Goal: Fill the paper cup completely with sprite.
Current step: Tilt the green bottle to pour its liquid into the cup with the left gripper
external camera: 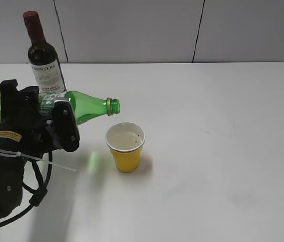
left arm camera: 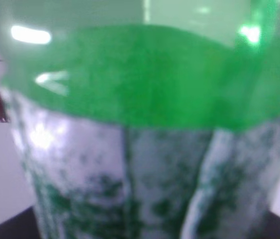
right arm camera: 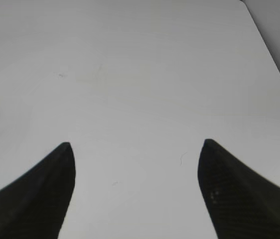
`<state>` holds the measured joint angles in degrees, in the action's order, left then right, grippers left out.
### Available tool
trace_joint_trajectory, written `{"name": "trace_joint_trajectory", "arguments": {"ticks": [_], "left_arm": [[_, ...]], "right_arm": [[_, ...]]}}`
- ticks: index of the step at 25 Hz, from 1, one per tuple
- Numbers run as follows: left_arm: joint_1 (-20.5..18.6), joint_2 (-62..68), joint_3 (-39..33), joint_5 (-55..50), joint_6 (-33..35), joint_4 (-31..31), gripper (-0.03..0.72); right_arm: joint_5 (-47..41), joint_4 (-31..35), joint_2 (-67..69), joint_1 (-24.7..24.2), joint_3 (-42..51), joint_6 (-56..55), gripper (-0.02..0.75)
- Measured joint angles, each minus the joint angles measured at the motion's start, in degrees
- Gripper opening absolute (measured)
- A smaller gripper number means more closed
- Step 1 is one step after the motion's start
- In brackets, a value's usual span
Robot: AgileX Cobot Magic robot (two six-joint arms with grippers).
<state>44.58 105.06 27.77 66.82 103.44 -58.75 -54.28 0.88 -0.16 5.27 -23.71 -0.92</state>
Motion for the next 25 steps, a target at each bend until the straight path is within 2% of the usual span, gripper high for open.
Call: {"name": "trace_joint_trajectory", "arguments": {"ticks": [8,18,25], "left_arm": [[0.1,0.0,0.0,0.1,1.6,-2.0,0.447],[0.1,0.0,0.0,0.3,6.2,-2.0,0.447],[0.1,0.0,0.0,0.3,6.8,-1.9,0.447]], "right_arm": [[0.0,0.0,0.0,0.0,0.0,0.0,0.594],[0.0,0.0,0.0,0.0,0.0,0.0,0.594],[0.0,0.0,0.0,0.0,0.0,0.0,0.594]]}}
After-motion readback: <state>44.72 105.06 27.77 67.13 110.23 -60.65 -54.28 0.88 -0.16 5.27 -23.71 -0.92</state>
